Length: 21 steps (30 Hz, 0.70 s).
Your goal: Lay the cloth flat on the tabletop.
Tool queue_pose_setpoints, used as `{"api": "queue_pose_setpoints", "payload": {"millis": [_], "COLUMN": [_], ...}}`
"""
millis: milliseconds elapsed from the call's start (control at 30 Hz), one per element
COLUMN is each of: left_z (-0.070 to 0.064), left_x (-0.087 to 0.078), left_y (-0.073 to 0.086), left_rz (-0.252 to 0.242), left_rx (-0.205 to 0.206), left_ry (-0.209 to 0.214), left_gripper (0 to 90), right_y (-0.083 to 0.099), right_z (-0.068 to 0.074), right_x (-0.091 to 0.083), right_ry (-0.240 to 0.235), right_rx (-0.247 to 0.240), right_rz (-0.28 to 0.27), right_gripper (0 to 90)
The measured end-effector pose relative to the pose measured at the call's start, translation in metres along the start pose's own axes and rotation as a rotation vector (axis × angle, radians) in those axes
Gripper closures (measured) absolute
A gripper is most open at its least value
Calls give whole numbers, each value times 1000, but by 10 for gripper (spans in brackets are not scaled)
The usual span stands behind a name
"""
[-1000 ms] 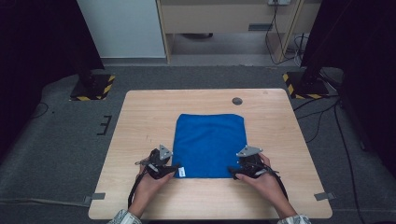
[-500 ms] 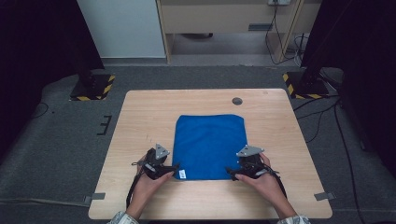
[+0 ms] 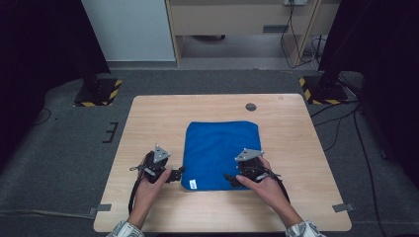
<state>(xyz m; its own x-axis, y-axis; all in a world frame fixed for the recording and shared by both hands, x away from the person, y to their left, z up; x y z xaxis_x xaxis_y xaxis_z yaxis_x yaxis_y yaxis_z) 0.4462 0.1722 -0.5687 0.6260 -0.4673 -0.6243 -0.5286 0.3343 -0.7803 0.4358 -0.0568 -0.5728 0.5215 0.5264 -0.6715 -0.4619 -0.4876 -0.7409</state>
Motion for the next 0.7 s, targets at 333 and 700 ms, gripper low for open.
{"api": "queue_pose_setpoints", "payload": {"millis": [333, 700], "left_z": [15, 40], "left_x": [-5, -2], "left_y": [-16, -39], "left_rz": [-15, -75], "left_rx": [0, -65], "left_ry": [2, 25], "left_gripper": [73, 92], "right_y": [-27, -44], "right_z": [30, 66], "right_x": [17, 33], "right_ry": [-59, -130], "right_rx": [-24, -78], "right_rz": [-8, 16], "right_gripper": [149, 157]}}
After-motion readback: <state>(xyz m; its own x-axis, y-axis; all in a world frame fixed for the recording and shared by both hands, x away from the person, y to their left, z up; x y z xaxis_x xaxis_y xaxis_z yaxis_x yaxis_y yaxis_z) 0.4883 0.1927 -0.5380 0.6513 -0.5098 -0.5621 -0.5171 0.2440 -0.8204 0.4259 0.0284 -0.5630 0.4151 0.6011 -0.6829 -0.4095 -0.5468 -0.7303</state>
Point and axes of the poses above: each handheld gripper's, and its own axes: x roughly forward along the jaws, y roughly out of its underside, z roughly to its left, the point moved 10 cm from there along x, roughly forward along the jaws, and after that the axes turned 3 degrees about y, right-handed, at the moved point
